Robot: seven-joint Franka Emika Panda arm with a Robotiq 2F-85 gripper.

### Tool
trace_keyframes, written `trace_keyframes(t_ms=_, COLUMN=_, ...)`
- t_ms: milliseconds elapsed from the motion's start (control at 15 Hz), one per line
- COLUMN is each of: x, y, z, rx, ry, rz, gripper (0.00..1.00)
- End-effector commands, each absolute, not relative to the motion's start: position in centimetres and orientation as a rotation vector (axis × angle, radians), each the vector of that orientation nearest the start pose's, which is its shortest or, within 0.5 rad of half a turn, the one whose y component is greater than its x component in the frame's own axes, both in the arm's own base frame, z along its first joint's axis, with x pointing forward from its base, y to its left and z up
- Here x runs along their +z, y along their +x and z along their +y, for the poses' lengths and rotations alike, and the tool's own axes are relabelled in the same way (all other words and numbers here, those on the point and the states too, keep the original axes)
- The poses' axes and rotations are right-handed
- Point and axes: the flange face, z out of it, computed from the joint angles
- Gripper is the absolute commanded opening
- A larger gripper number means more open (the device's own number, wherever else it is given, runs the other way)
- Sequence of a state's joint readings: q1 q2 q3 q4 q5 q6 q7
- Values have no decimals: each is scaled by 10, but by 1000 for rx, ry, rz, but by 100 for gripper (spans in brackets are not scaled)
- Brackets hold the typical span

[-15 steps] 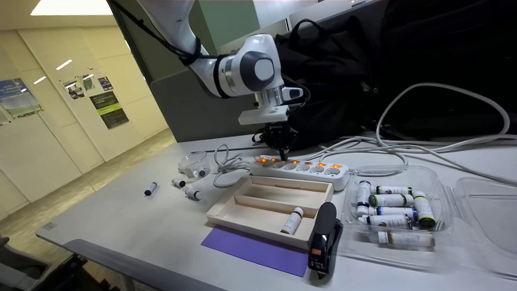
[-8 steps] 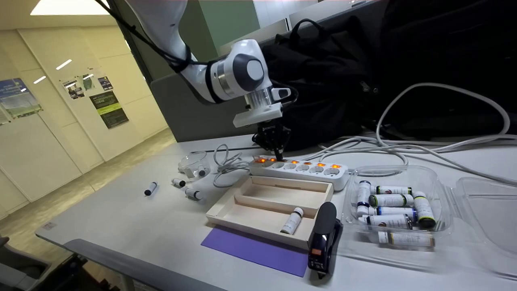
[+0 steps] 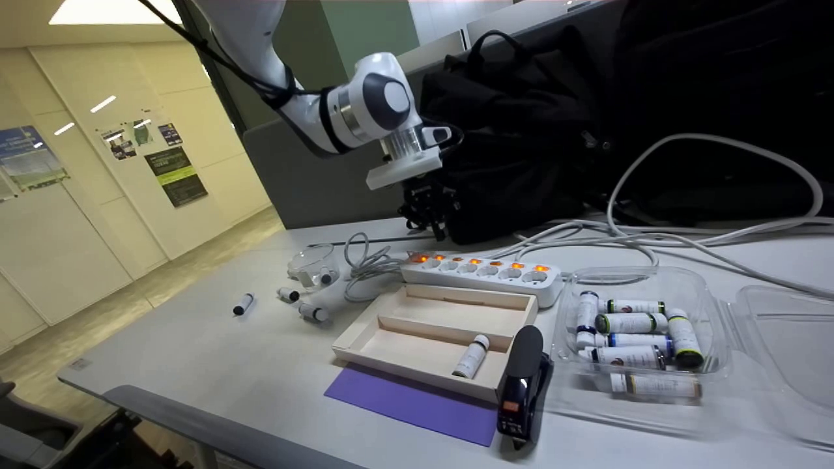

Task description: Turn off the fifth switch from the right on the adapter

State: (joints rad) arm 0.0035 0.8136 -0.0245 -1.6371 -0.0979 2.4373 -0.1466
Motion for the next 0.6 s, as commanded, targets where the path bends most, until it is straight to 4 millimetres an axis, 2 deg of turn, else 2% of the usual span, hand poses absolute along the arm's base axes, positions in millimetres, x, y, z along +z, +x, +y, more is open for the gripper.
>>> trace_keyframes(t_ms=0, x=221, y=716, z=-13, rx=11, ry=-3225, rz=-264, gripper=33)
trace_keyframes(t_ms=133, x=270, y=725, z=-12, rx=56, ry=-3223, rz=-221, gripper=47)
trace_keyframes(t_ms=200, x=284, y=725, z=-13, rx=109, ry=-3211, rz=-215, gripper=54)
trace_keyframes(t_ms=267, x=254, y=721, z=-13, rx=59, ry=-3217, rz=-283, gripper=37)
trace_keyframes(t_ms=333, x=275, y=722, z=-13, rx=81, ry=-3214, rz=-272, gripper=43)
trace_keyframes(t_ms=400, x=288, y=723, z=-13, rx=85, ry=-3212, rz=-266, gripper=51)
trace_keyframes(t_ms=533, x=289, y=723, z=-13, rx=93, ry=-3211, rz=-264, gripper=54)
